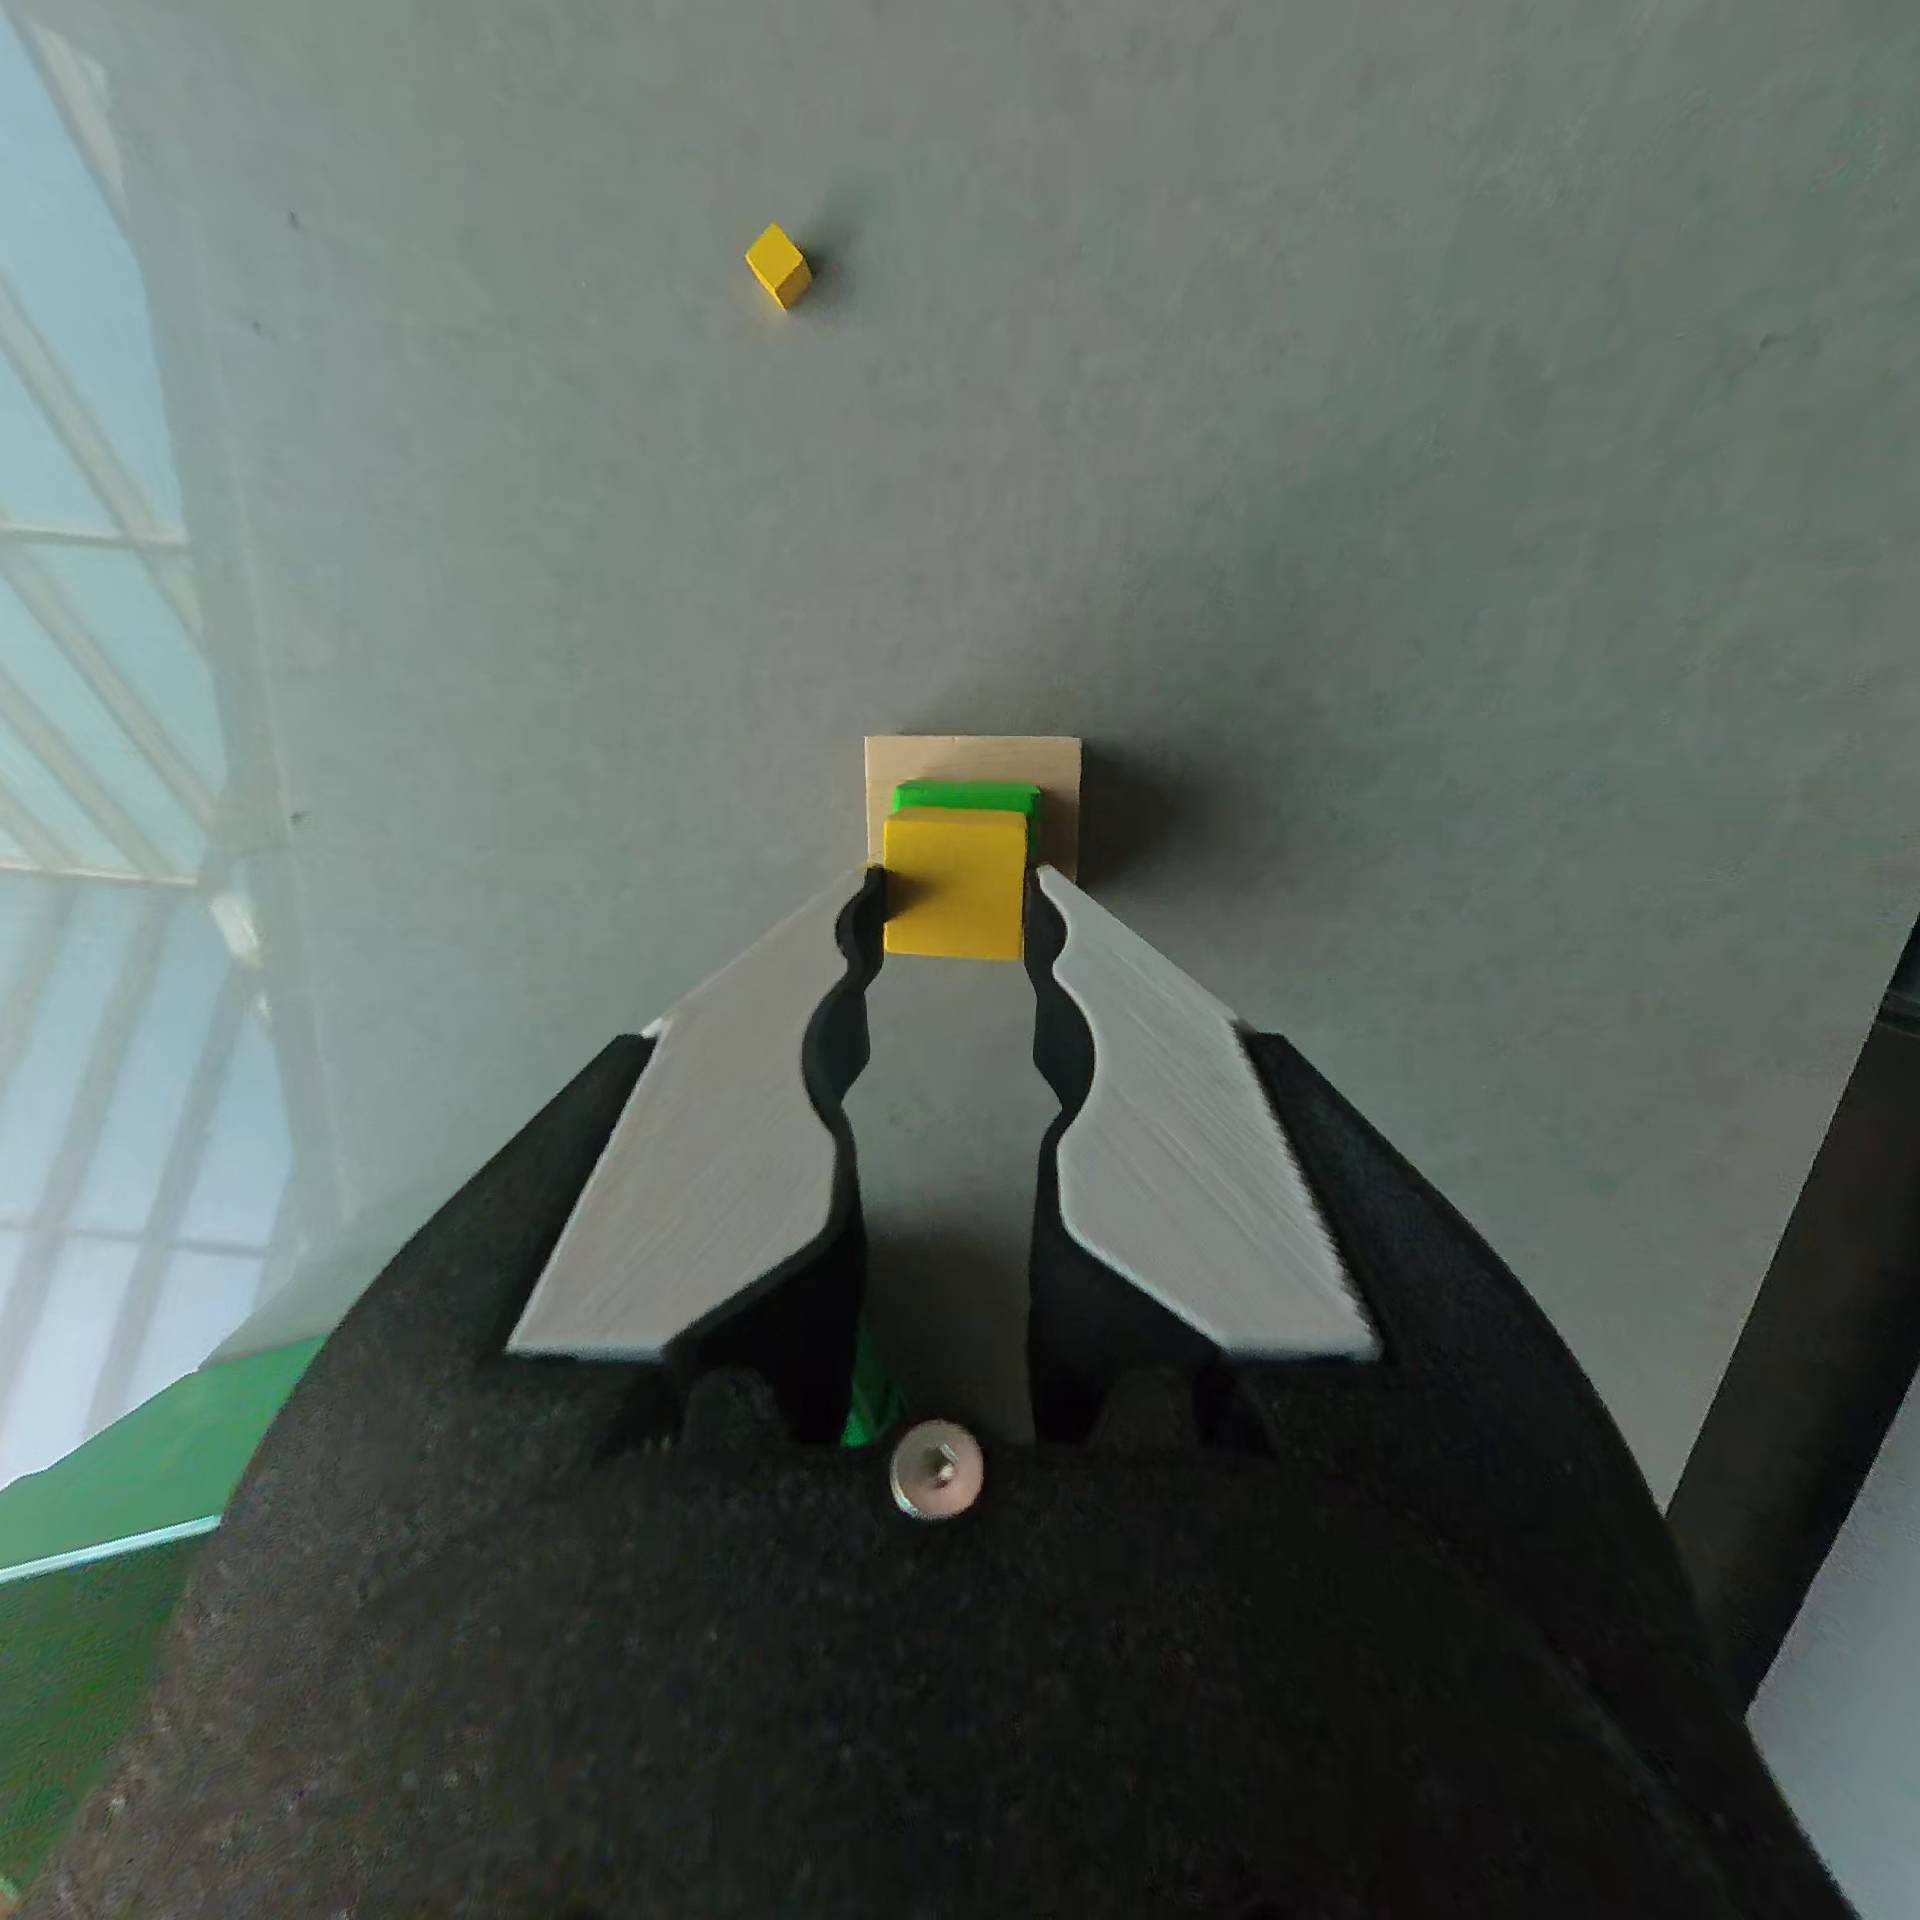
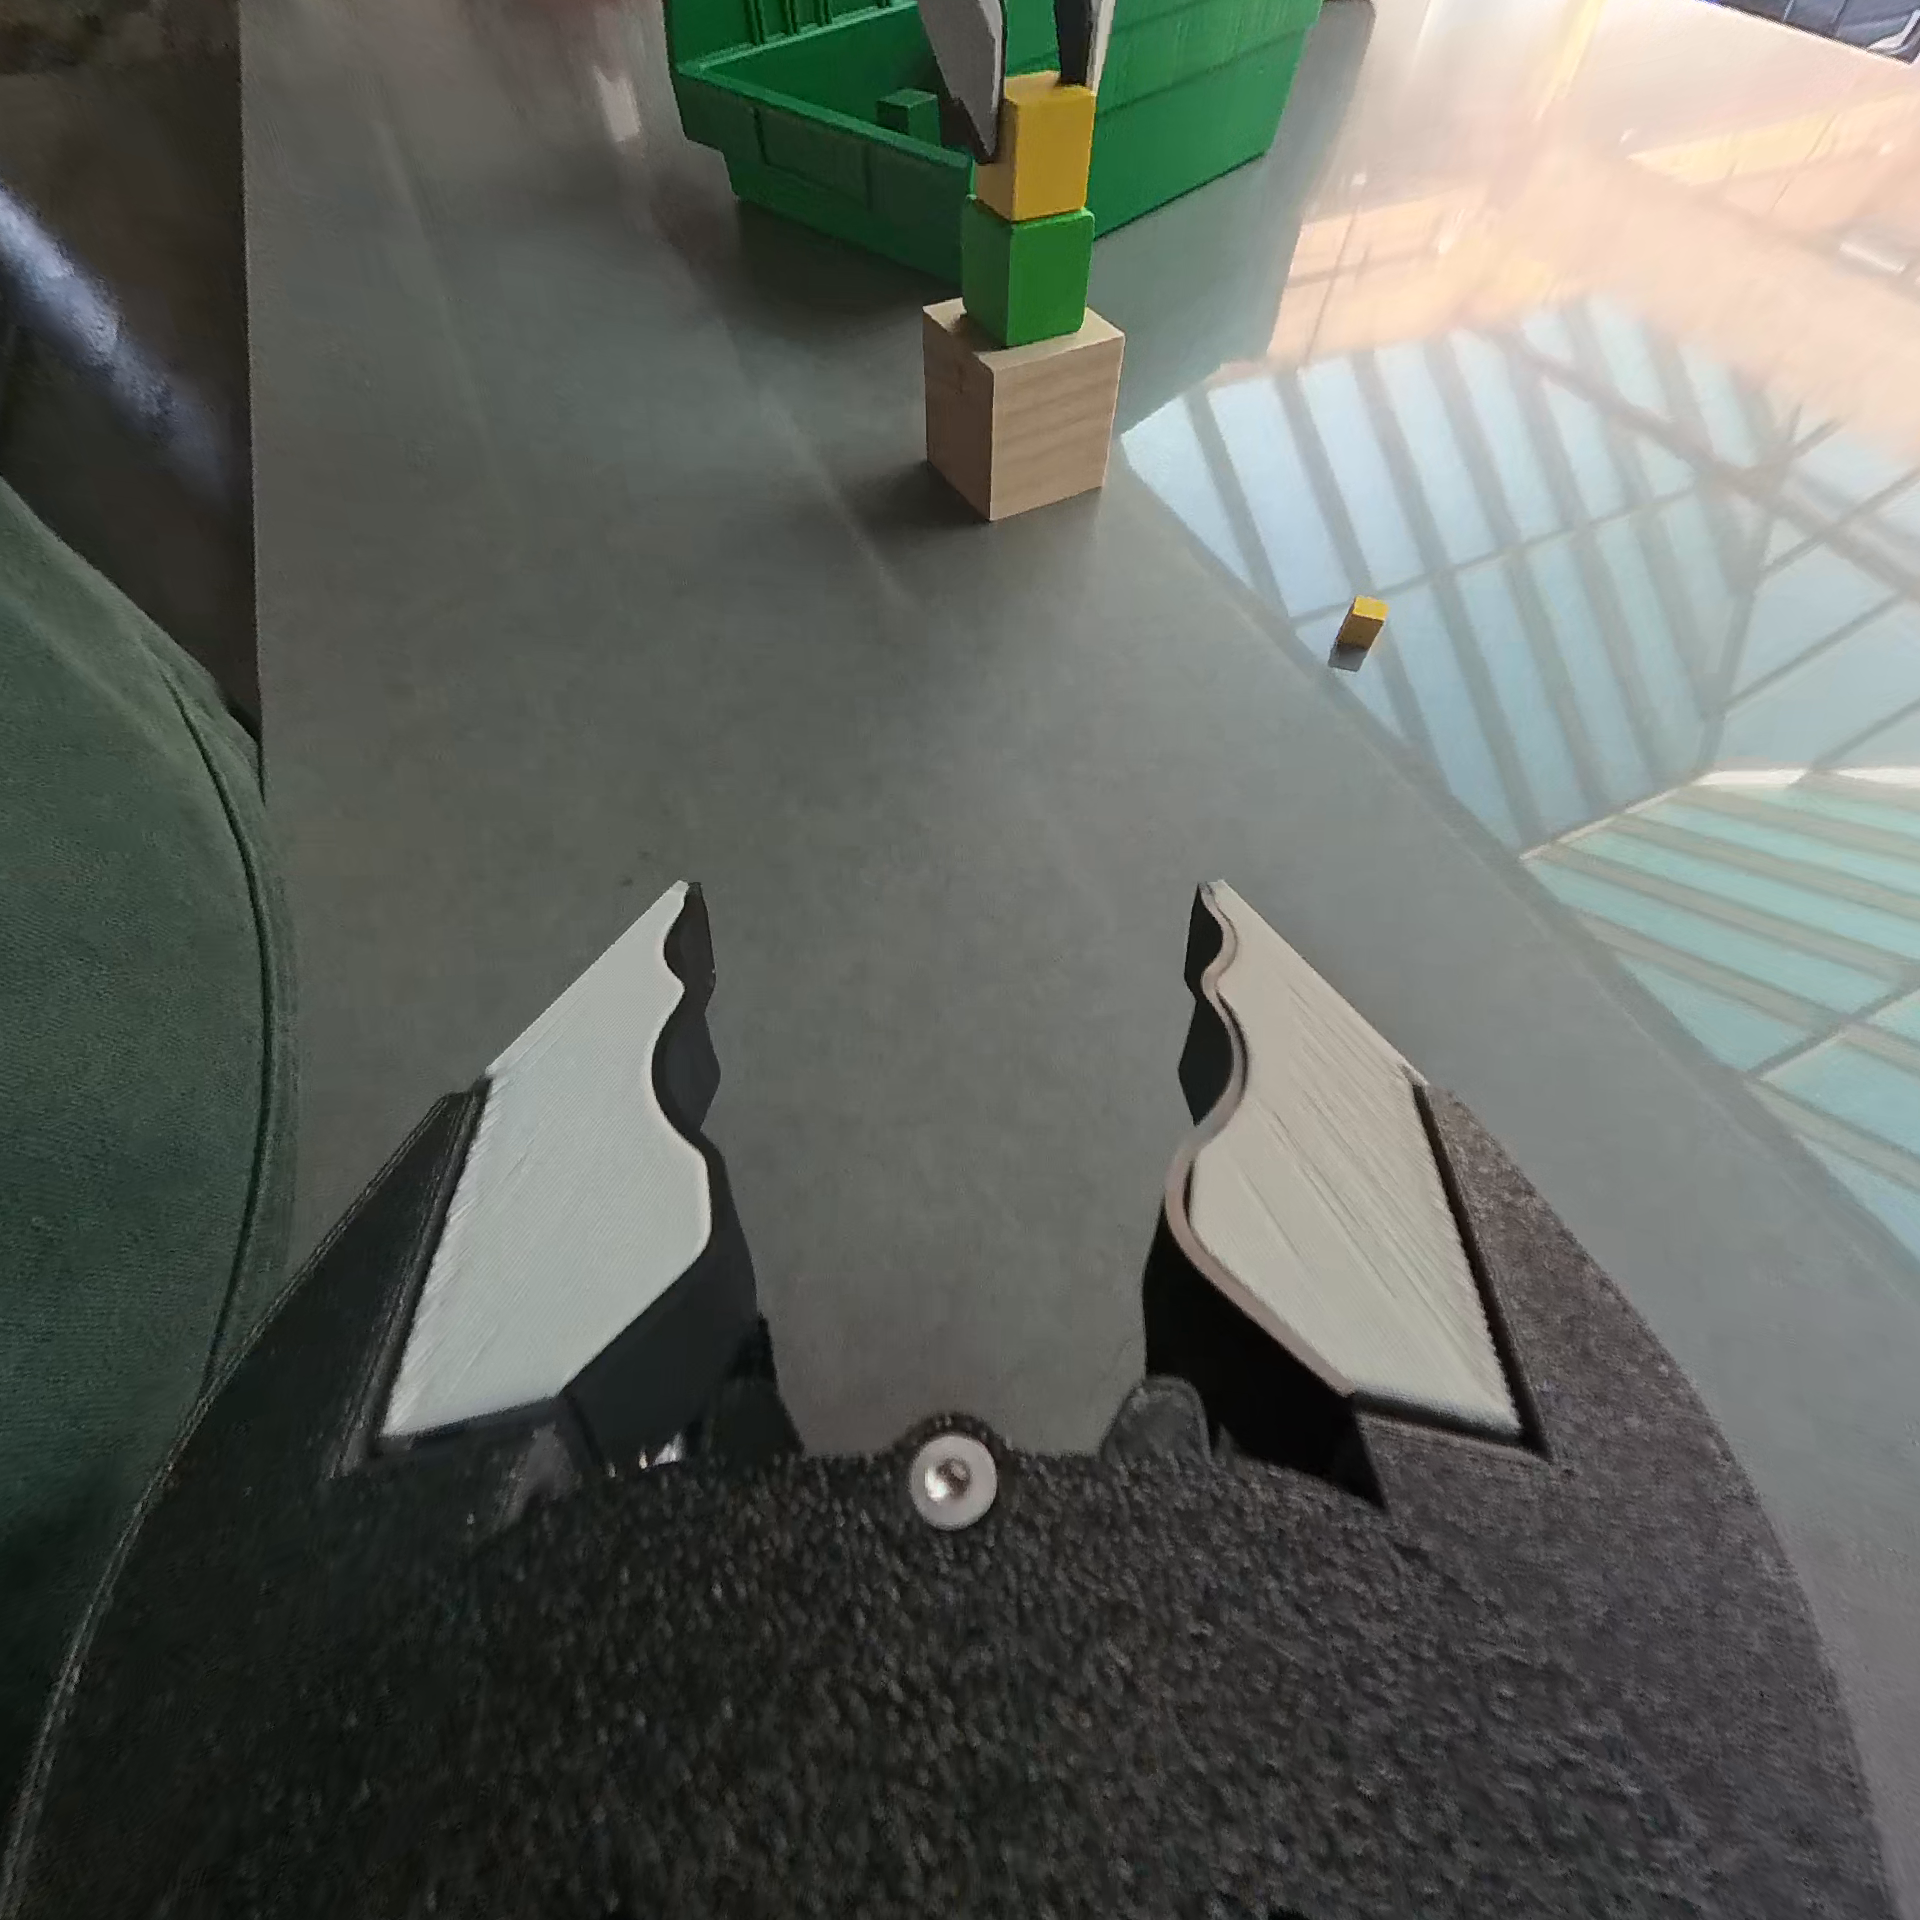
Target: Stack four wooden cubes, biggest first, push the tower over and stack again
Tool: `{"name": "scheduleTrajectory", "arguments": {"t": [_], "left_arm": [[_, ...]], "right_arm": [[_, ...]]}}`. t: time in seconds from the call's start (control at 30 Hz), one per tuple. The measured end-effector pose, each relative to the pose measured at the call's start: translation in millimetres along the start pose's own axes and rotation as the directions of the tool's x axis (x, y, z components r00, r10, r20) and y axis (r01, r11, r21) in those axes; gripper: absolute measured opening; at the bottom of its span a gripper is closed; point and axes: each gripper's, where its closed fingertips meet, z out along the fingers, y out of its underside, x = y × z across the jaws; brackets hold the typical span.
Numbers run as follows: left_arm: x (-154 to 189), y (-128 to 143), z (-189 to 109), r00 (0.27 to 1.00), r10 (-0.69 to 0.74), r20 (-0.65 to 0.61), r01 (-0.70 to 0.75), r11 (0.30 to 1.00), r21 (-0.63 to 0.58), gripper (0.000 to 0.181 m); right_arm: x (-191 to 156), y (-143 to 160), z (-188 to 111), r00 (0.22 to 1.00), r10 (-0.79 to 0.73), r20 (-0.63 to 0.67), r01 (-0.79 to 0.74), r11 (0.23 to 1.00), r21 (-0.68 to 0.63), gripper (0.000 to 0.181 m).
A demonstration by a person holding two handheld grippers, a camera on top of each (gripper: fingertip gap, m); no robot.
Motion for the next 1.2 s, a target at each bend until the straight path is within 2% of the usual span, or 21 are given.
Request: {"name": "scheduleTrajectory", "arguments": {"t": [0.33,0.4,0.5,0.63,0.77,0.87,1.0,1.2], "left_arm": [[0.1,0.3,0.5,1.0,0.0,0.003,0.0,1.0,-0.011,0.026],[0.3,0.7,0.6,1.0,0.001,0.008,-0.001,1.0,-0.009,0.034],[0.9,-4.8,-6.4,1.0,-0.013,0.026,0.012,0.999,0.044,0.04],[3.9,-13.5,-19.8,0.994,-0.059,0.094,0.041,0.982,0.183,0.047],[9.8,-17.9,-27.9,0.966,-0.158,0.203,0.078,0.933,0.353,0.05],[27.6,-15.5,-27.2,0.947,-0.242,0.214,0.122,0.882,0.455,0.05],[59.1,-7.0,-17.6,0.935,-0.298,0.194,0.167,0.85,0.5,0.05],[98.3,-6.7,-5.0,0.913,-0.386,0.13,0.242,0.772,0.587,0.048]], "right_arm": [[0.7,0.2,1.2,1.0,-0.005,0.0,0.005,1.0,-0.001,0.091],[1.4,-1.5,1.5,1.0,-0.009,-0.002,0.009,1.0,0.003,0.091],[3.7,-6.5,3.0,1.0,-0.012,-0.001,0.013,1.0,0.016,0.089],[14.8,-13.0,12.0,0.999,-0.029,-0.014,0.028,1.0,-0.006,0.083],[42.2,-16.7,32.5,0.998,-0.027,-0.055,0.023,0.998,-0.065,0.071],[69.0,-15.8,52.0,0.995,0.012,-0.103,-0.024,0.993,-0.115,0.065],[98.8,-11.8,81.8,0.984,0.105,-0.144,-0.129,0.978,-0.164,0.056],[122.5,-18.8,127.1,0.985,0.093,-0.146,-0.128,0.96,-0.249,0.045]]}}
